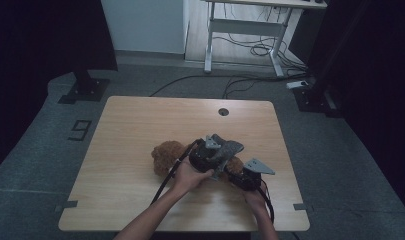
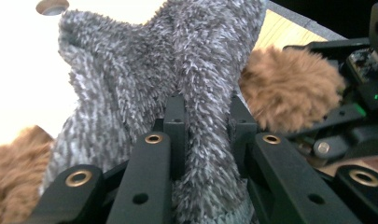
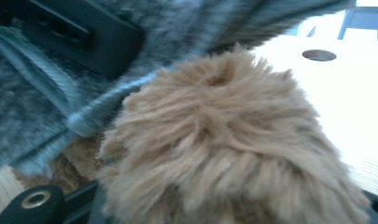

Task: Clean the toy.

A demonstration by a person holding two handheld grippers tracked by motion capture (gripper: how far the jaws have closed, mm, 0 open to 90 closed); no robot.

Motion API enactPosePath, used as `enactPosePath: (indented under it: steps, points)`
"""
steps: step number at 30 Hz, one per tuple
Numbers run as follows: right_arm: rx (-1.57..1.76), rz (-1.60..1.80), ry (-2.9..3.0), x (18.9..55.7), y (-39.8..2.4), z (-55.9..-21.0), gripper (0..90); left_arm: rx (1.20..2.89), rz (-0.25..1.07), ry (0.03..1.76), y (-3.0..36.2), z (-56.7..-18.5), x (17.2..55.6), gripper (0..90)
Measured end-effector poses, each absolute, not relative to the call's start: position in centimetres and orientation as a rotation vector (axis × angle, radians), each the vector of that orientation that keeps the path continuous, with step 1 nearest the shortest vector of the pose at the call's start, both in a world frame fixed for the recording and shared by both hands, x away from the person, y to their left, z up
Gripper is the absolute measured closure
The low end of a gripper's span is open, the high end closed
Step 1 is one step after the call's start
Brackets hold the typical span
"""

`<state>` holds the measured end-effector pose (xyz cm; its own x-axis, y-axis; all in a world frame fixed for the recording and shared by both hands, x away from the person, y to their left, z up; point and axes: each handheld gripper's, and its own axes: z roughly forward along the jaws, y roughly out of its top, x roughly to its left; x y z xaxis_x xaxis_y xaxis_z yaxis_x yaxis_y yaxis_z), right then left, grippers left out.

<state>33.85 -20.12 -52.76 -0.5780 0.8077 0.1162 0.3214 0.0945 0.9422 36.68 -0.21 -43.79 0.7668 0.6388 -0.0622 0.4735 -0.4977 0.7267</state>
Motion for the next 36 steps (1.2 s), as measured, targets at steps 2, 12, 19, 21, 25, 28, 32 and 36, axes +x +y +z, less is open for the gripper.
enactPosePath:
  steps: [2, 12, 19, 21, 25, 28, 32, 36]
  points:
    - [1.102, 1.495, 1.944, 33.9, -20.2, -52.8, 54.8, 2.183, 0.282, 0.832, 0.7, -43.6, 36.6, 74.9]
    - [1.094, 1.495, 1.946, 33.9, -20.3, -52.9, 54.7, 2.155, 0.354, 0.931, 5.9, -43.4, 36.8, 74.9]
    - [1.078, 1.488, 1.955, 33.9, -20.2, -52.9, 54.6, 2.079, 0.266, 0.947, 9.3, -43.5, 36.4, 75.4]
    - [1.079, 1.479, 1.957, 33.9, -20.2, -52.9, 54.6, 2.064, 0.263, 0.951, 9.8, -43.4, 36.2, 75.4]
    - [1.077, 1.473, 1.959, 33.9, -20.2, -52.9, 54.6, 2.027, 0.251, 0.965, 10.9, -43.1, 35.9, 75.4]
    - [1.078, 1.473, 1.959, 33.9, -20.2, -52.9, 54.6, 2.012, 0.246, 0.972, 11.6, -43.0, 35.8, 75.3]
    - [1.077, 1.473, 1.961, 33.9, -20.2, -52.9, 54.7, 1.997, 0.256, 0.985, 12.7, -42.7, 35.7, 74.9]
    - [1.075, 1.478, 1.962, 33.9, -20.2, -52.9, 54.7, 1.980, 0.289, 1.015, 14.2, -42.4, 35.6, 74.5]
